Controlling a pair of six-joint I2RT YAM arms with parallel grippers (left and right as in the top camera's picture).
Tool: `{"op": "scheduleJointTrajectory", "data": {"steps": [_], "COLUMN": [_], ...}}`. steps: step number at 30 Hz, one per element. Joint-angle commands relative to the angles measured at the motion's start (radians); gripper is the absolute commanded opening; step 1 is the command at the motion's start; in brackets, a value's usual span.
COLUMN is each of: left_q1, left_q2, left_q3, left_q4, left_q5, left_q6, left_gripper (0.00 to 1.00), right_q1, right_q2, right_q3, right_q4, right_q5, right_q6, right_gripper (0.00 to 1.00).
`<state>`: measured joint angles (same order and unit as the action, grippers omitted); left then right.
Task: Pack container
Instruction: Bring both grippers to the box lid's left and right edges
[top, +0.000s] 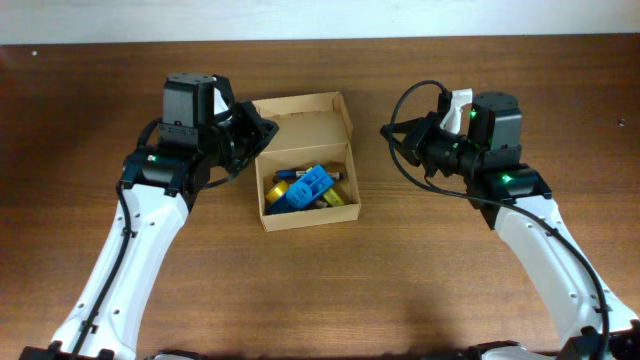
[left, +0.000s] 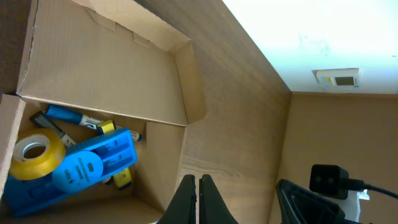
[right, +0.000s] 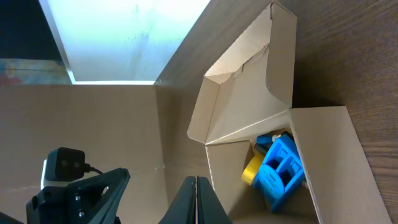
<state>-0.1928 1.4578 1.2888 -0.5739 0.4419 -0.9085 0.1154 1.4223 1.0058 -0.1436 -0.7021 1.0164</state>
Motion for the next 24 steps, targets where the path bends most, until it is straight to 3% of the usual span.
{"op": "scheduleJointTrajectory", "data": {"steps": [1, 13, 24], "left_q1": [0.01, 0.109, 0.189], "left_q2": [0.006, 0.068, 0.283], "left_q3": [0.019, 0.019, 0.019], "left_q4": [0.006, 0.005, 0.005], "left_q5": [0.006, -0.003, -0.004], "left_q6": [0.027, 0.028, 0.023], "left_gripper": [0.02, 0.02, 0.02], "right_q1": [-0.006, -0.006, -0.006], "right_q2": [0.0, 0.043, 0.26], "right_q3": [0.008, 0.008, 0.008], "right_q4": [0.006, 0.018, 0.15], "right_q5": [-0.008, 0.033, 0.048], "right_q6": [-0.051, -0.06, -0.058], "right_gripper": [0.03, 0.04, 0.03]}}
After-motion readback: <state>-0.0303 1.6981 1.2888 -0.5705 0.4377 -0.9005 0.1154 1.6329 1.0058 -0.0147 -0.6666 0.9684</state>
